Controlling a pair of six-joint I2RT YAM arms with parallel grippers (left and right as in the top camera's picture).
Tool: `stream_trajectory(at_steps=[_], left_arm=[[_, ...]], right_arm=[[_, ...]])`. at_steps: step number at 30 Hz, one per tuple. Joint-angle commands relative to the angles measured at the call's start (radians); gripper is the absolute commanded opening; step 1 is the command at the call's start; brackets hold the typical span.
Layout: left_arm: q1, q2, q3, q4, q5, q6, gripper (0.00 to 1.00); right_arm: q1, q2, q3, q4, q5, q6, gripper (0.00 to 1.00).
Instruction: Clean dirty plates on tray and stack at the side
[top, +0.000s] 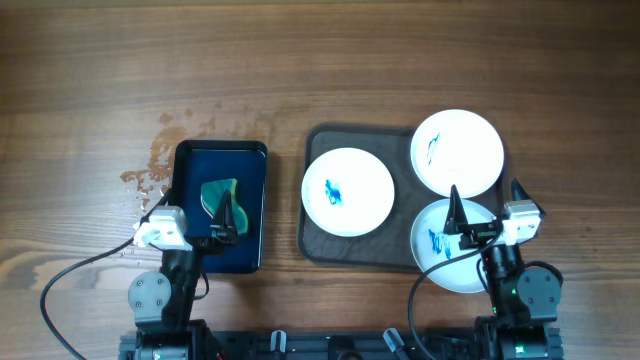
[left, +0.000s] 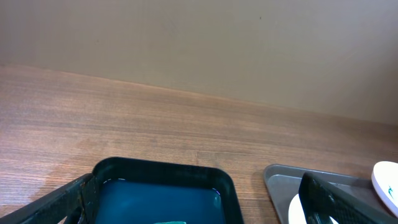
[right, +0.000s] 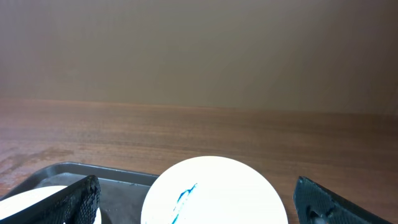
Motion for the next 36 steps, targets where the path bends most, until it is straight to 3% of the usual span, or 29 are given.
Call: stream_trajectory(at_steps=[1, 12, 18, 23, 29, 36], left_arm=[[0.007, -0.009, -0.001, -0.008, 0.012, 0.012, 1.0], [0.007, -0.009, -0.001, -0.003, 0.066, 0.008, 1.0], [0.007, 0.043, 0.002, -0.002, 0.104, -0.239, 1.0], [0.007, 0.229, 0.11, -0.079, 0.126, -0.251, 1.0], [0.007, 0.613, 0.479, -0.296, 0.125, -0.243, 1.0], [0.007, 1.064, 0.984, -0.829, 0.084, -0.137, 1.0]], right_arm=[[-0.005, -0.011, -0.002, 0.002, -0.001, -0.01, 1.0], [-0.005, -0.011, -0.002, 0.002, -0.001, -0.01, 1.0], [-0.005, -0.011, -0.002, 0.002, -0.001, -0.01, 1.0], [-0.005, -0.011, -0.002, 0.002, -0.001, -0.01, 1.0], [-0.005, -0.011, -0.002, 0.002, -0.001, -0.01, 1.0], [-0.005, -0.011, -0.002, 0.002, -0.001, -0.01, 1.0]])
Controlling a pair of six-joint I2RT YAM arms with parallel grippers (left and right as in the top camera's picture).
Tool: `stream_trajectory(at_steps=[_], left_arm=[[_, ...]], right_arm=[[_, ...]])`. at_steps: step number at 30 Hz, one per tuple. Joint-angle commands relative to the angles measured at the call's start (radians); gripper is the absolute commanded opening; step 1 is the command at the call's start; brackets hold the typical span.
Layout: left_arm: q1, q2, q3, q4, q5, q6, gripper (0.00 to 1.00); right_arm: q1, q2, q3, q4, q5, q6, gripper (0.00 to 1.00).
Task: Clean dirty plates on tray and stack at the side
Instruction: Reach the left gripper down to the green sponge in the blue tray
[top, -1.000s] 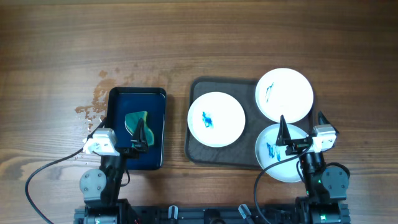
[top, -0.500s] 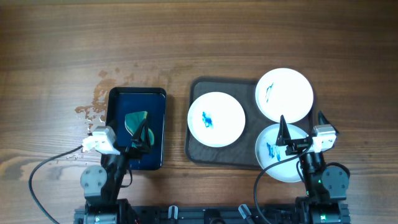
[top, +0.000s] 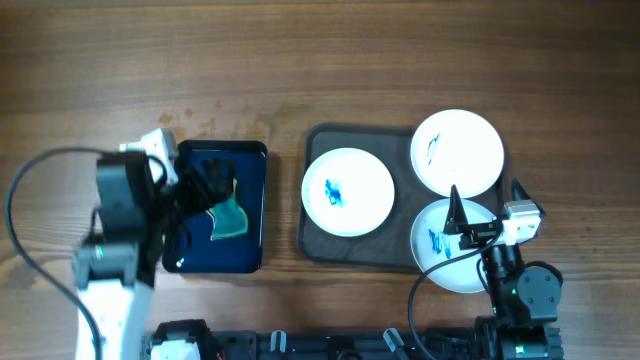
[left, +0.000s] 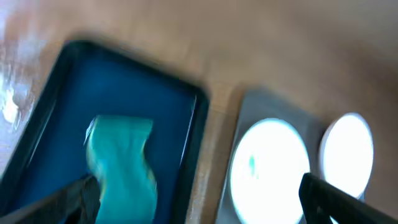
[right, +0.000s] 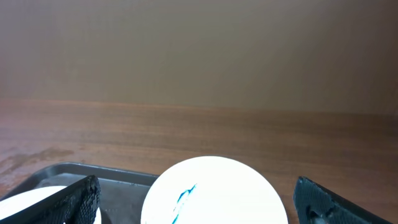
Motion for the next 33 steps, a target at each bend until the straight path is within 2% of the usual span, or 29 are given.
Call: stream_trajectory(at_steps=[1, 3, 5, 9, 21, 23, 25, 26, 30, 33], left_arm=[[0.007, 0.196, 0.204, -0.212, -0.062, 0.056, 1.0], [0.007, 0.287, 0.259, -0.336, -0.124, 0.056, 1.0], [0.007, 0.358, 0.266, -0.383, -0.128, 0.055, 1.0], [0.007, 0.408, 0.266, -0.368, -0.117, 0.052, 1.0], [0.007, 0.411, 0.266, -0.338, -0.116, 0.051, 1.0], [0.007, 0.411, 0.266, -0.338, -0.116, 0.051, 1.0], [0.007, 0.411, 0.266, -0.337, -0.115, 0.051, 1.0], [0.007, 0.411, 0.266, -0.335, -0.111, 0.051, 1.0], [0.007, 0.411, 0.266, -0.334, -0.105, 0.051, 1.0], [0.007, 0.411, 0.266, -0.334, -0.105, 0.051, 1.0]], right_arm=[[-0.005, -0.01, -0.002, 0.003, -0.001, -0.01, 1.0], [-0.005, -0.01, -0.002, 0.003, -0.001, -0.01, 1.0], [-0.005, -0.01, -0.002, 0.003, -0.001, -0.01, 1.0], [-0.005, -0.01, -0.002, 0.003, -0.001, -0.01, 1.0], [-0.005, -0.01, -0.001, 0.04, 0.017, 0.008, 1.0], [-0.005, -0.01, 0.006, 0.08, 0.017, 0.279, 1.0], [-0.005, -0.01, 0.024, 0.06, -0.002, 0.402, 1.0], [-0.005, 0.003, 0.045, 0.055, -0.064, 0.407, 1.0], [-0.005, 0.137, 0.17, -0.043, -0.146, 0.321, 1.0], [-0.005, 0.422, 0.391, -0.172, -0.154, 0.299, 1.0]])
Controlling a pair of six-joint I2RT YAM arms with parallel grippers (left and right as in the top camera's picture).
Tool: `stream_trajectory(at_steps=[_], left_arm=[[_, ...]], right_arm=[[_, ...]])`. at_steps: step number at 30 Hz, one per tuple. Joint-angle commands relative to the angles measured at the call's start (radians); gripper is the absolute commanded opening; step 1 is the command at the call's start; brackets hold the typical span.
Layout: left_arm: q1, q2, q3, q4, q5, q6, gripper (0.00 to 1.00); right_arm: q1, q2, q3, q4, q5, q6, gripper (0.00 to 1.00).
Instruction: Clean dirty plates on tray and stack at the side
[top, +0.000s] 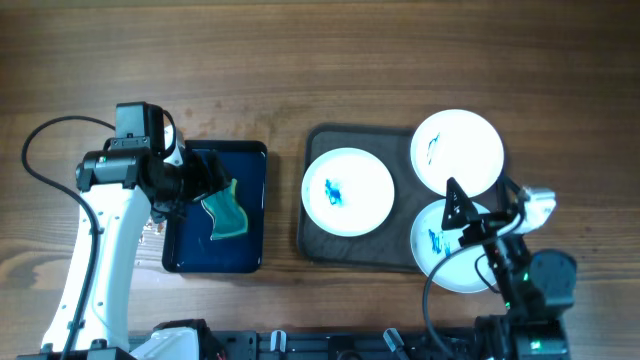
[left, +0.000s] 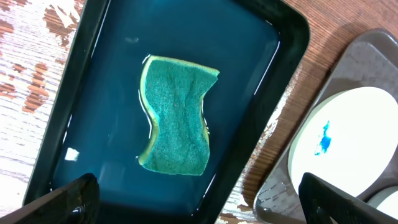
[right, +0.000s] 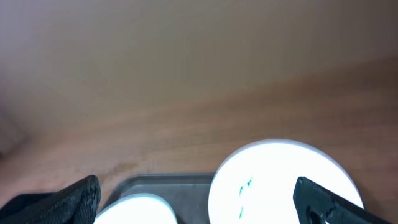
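Note:
A green sponge (top: 228, 210) lies in water in a dark blue basin (top: 250, 150). My left gripper (top: 205, 178) hangs open above the basin, just beside the sponge (left: 177, 115), which the left wrist view looks straight down on. Three white plates with blue stains sit on a grey tray (top: 312, 245): one at the left (top: 347, 192), one at the far right (top: 457, 152), one at the near right (top: 440, 262). My right gripper (top: 480, 205) is open and empty over the near right plate. Its own view shows the far plate (right: 280, 180) ahead.
Pale water marks spot the wood (top: 150, 165) to the left of the basin. The basin and the tray stand side by side with a narrow strip of table between them. The tray's corner (left: 280, 199) shows in the left wrist view.
My left arm has shifted a little and its gripper now points straight down over the sponge. My right gripper has turned slightly to the right. Sponge and plates have not moved.
Both arms first sat low at the near edge, the left gripper over the basin's near end and the right over the near right plate. Then the left arm stood raised and reached over the basin. Now it hangs open above the sponge, and the right has turned a little.

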Motion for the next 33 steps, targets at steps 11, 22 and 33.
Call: stream_trajectory(at_steps=[11, 22, 33], left_arm=[[0.006, 0.0, 0.019, 0.008, 0.002, 0.013, 0.68], [0.006, 0.003, 0.017, 0.029, -0.005, 0.051, 1.0], [-0.042, 0.149, -0.008, 0.027, -0.069, 0.053, 0.44]], right_arm=[[0.011, 1.184, 0.987, -0.823, -0.203, -0.077, 1.0], [0.012, 1.403, 0.977, -0.897, -0.284, -0.234, 1.0], [0.074, 1.403, 0.976, -0.839, -0.444, -0.289, 1.0]])
